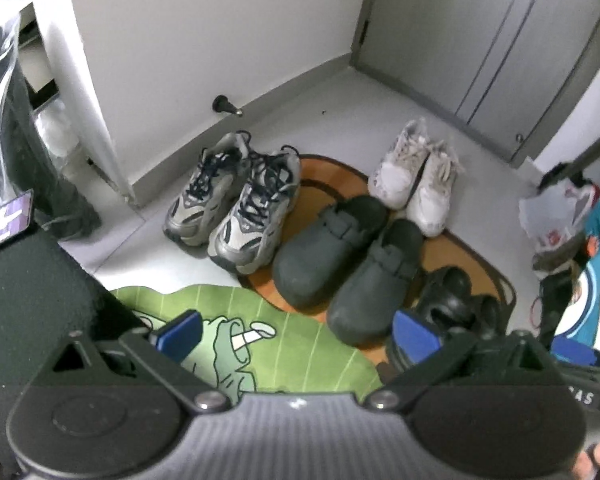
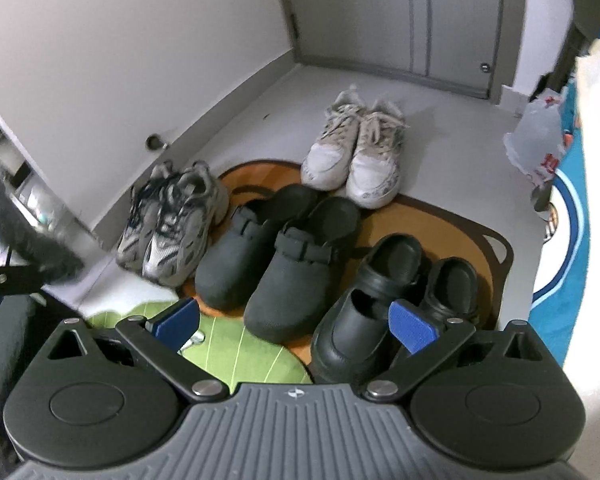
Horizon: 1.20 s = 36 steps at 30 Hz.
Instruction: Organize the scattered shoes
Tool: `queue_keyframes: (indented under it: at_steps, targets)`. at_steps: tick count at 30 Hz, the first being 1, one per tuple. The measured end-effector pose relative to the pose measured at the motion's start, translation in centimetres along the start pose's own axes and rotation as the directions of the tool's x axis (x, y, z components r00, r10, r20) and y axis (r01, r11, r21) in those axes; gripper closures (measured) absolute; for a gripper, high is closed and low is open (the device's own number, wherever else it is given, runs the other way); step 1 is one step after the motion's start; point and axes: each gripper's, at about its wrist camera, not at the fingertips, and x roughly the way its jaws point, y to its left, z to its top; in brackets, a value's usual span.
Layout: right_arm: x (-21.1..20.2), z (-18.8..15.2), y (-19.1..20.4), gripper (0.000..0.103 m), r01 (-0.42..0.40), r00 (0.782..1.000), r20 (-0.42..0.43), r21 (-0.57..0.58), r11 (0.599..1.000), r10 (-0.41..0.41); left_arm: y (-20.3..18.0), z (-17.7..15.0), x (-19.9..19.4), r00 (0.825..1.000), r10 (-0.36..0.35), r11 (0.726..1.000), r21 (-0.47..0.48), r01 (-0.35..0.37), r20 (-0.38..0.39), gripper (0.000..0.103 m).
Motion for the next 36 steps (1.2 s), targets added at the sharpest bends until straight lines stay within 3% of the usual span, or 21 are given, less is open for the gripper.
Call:
queue_keyframes:
  at_steps: [5, 14, 20, 28, 31, 33, 36]
  targets:
    - [0.4, -0.7, 0.2, 0.0, 0.01, 1.0, -0.006, -0.001, 1.0, -0.01, -1.3, 0.0, 0.4, 1.0, 0.019, 1.0, -0.013, -0.019, 0.002, 0.0]
    - [-0.4, -0.7, -0.4, 0.0, 0.035, 0.999, 0.036, 0.014, 0.999, -0.035, -4.6, -0.9, 1.0, 0.999, 0.034, 0.994, 0.1, -0.035, 0.017, 0.0]
    - [-0.1, -0.6, -0.8, 0.0, 0.039, 0.999, 0.027, 0.024, 0.999, -0.039, -4.7, -0.7, 1.4, 0.999, 0.034, 0.995, 0.096, -0.032, -0.01, 0.0]
    - [0.4, -0.3, -2.4, 0.0, 0.075, 0.996, 0.033, 0.081, 0.994, -0.078, -5.4, 1.9, 0.7, 1.0, -0.006, 0.998, 0.069, 0.006, -0.003, 0.0]
    - [-0.5, 0.1, -3.1, 0.0, 0.072, 0.996, 0.049, 0.101, 0.992, -0.077, -6.3, 2.8, 0.7, 0.998, 0.052, 0.997, 0.058, -0.054, 0.028, 0.0]
    - [-1.3, 0.4, -3.4, 0.0, 0.066, 0.995, 0.068, 0.106, 0.992, -0.074, -7.0, 3.1, 1.0, 0.997, 0.072, 0.994, 0.085, -0.074, 0.03, 0.0]
    - [-2.0, 0.9, -4.0, 0.0, 0.102, 0.988, 0.106, 0.097, 0.99, -0.112, -7.9, 3.8, 1.8, 0.999, 0.036, 0.989, 0.143, -0.037, 0.007, 0.0]
